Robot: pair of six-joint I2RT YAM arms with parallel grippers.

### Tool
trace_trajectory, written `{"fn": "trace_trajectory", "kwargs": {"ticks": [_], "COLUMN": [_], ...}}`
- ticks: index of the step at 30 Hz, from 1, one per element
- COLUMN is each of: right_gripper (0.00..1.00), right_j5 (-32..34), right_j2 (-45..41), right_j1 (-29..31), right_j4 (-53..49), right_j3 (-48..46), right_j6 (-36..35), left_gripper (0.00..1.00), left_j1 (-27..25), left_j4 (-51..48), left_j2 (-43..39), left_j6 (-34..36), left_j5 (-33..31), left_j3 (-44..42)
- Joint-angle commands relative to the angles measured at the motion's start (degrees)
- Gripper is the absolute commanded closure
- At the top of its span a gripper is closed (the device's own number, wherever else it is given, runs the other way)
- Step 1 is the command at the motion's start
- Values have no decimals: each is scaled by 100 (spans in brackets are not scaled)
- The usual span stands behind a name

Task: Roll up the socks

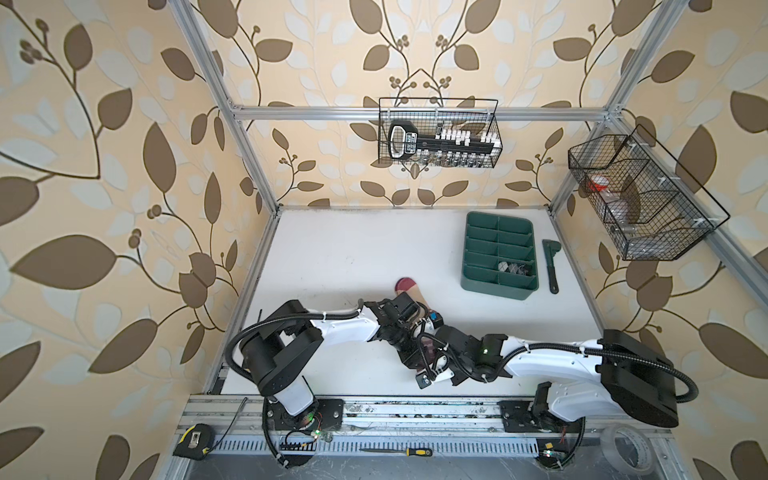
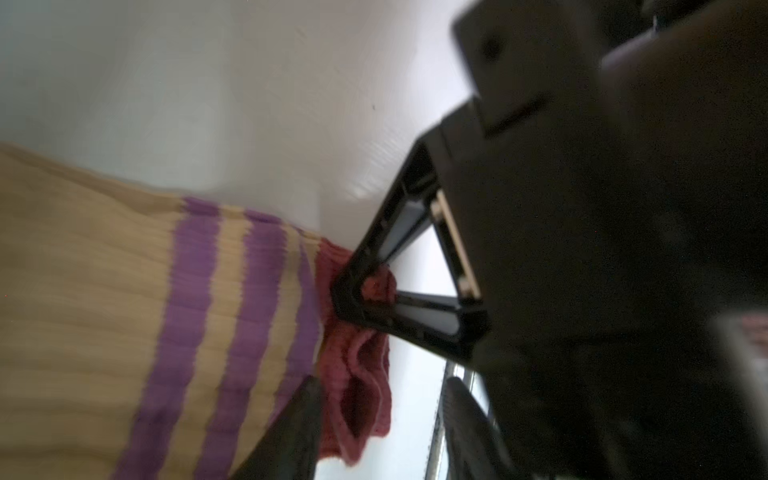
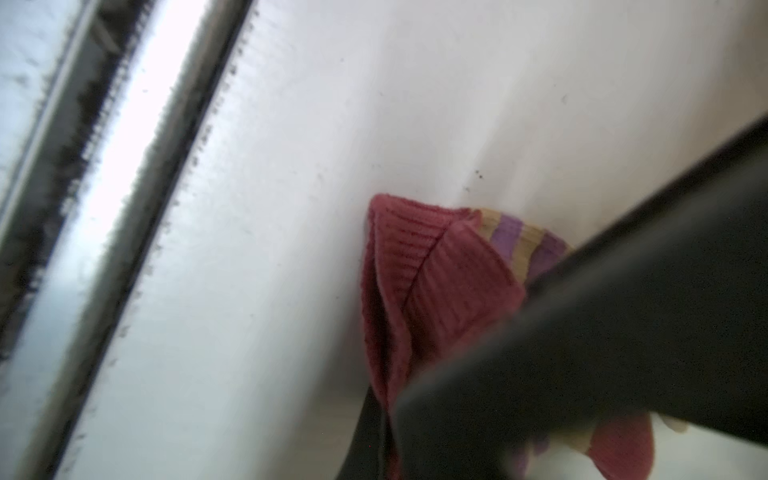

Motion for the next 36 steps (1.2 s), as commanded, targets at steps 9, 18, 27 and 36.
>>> {"fn": "trace_trajectory", "kwargs": {"ticks": [9,18,27,36], "right_gripper": [100,100,100,100], "right_j5": [-1513,-3129,-3644,-3862], "right_j2": [325,2538,3286,3689], "right_j1": [-592,-1885,-2276,-2423], "right_j4": [-1117,-3917,-4088,-4339], "right_j3": [263,2548,2986,3267], "right_j6": [321,473,769,704], "left_gripper": [38,42,36,35], "left_j1": [1161,1100,-1581,-3109], "left_j4": [-512,-1292,-1626,325], "left_j2": [-3348,-4917,-4561,-2586], "left_j6": [1071,3378,4556,3812], "left_j5": [-2384,-1657,-3999,-4746], "left_j3": [-17,-145,-841,-1483]}}
